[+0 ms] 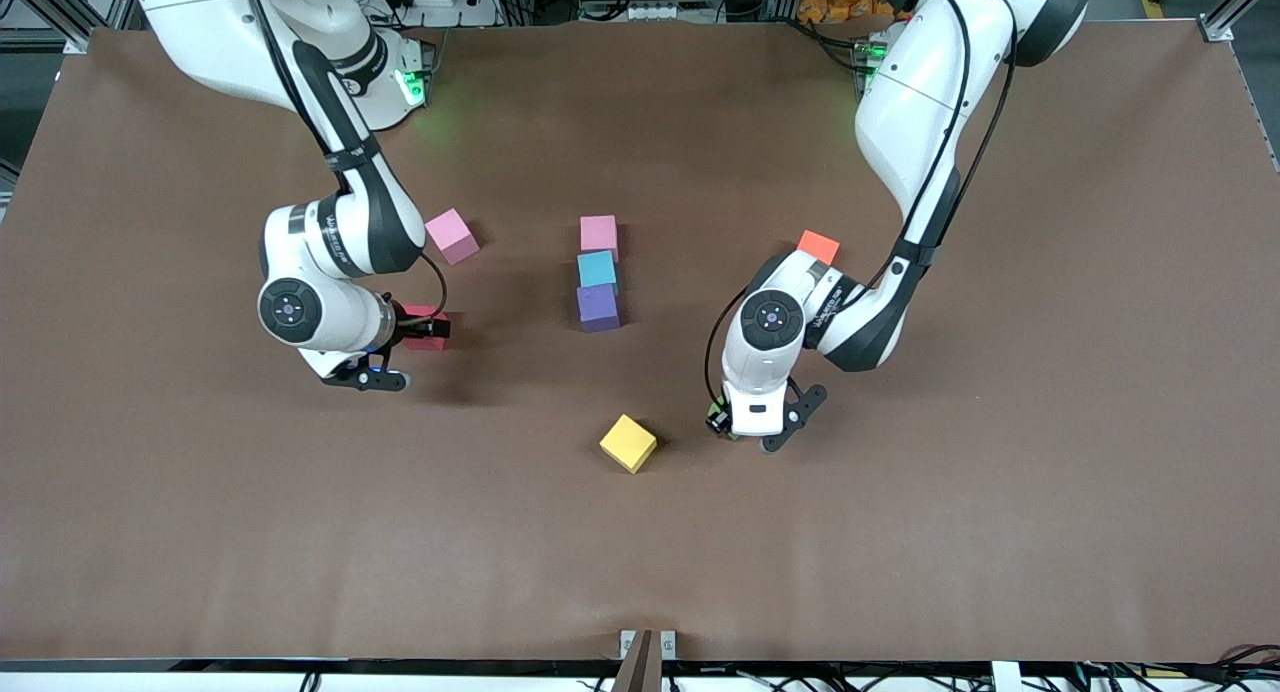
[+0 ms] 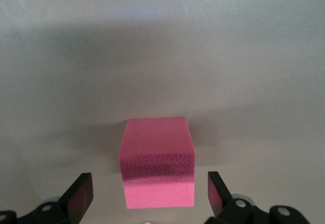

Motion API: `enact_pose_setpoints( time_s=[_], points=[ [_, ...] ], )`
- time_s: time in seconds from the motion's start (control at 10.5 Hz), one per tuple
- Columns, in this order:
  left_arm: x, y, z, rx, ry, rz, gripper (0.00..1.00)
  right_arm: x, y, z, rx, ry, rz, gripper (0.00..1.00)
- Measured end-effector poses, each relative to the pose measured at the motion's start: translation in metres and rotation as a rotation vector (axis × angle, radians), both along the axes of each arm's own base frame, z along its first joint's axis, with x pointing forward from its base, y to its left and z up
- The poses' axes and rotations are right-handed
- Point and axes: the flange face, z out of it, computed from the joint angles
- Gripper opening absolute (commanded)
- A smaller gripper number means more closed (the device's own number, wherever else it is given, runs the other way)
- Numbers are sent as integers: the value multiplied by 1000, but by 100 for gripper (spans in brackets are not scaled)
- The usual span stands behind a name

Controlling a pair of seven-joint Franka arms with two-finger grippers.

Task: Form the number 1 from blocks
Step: 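Place the green cube beside the light pink cube with the left gripper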

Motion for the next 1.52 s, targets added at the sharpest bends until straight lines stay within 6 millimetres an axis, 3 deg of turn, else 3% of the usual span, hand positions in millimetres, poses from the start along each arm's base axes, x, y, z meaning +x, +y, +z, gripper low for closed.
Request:
enact_pose_setpoints(
  time_s=[0.29, 0.48, 0.57, 0.76, 0.86, 1.05, 1.33, 1.43, 1.52],
  points=[
    [-9, -17, 12, -8, 13, -50, 0, -6, -3, -8, 3, 10, 22, 100],
    [-46, -59, 36, -15, 91, -142, 0, -7, -3, -14, 1, 3, 22, 92],
    [-74, -88, 53, -27, 135, -193, 0, -8, -5, -21, 0, -6, 20, 82],
    [-136, -142, 91, -53, 204, -306, 0, -13, -8, -34, -6, -11, 17, 53],
    [-166, -165, 107, -70, 227, -360, 0, -14, -8, -37, -6, -9, 13, 47],
    [-222, -203, 122, -90, 259, -459, 0, -14, -8, -36, 19, -7, -25, 48],
    [-329, -249, 101, -33, 307, -622, 0, -9, -6, -25, 38, -26, -41, 49],
    [-361, -256, 89, 3, 312, -677, 0, -7, -5, -13, 45, -39, -41, 49],
    [-379, -256, 76, 47, 297, -725, 0, -5, -4, -1, 54, -53, -39, 49]
  ],
)
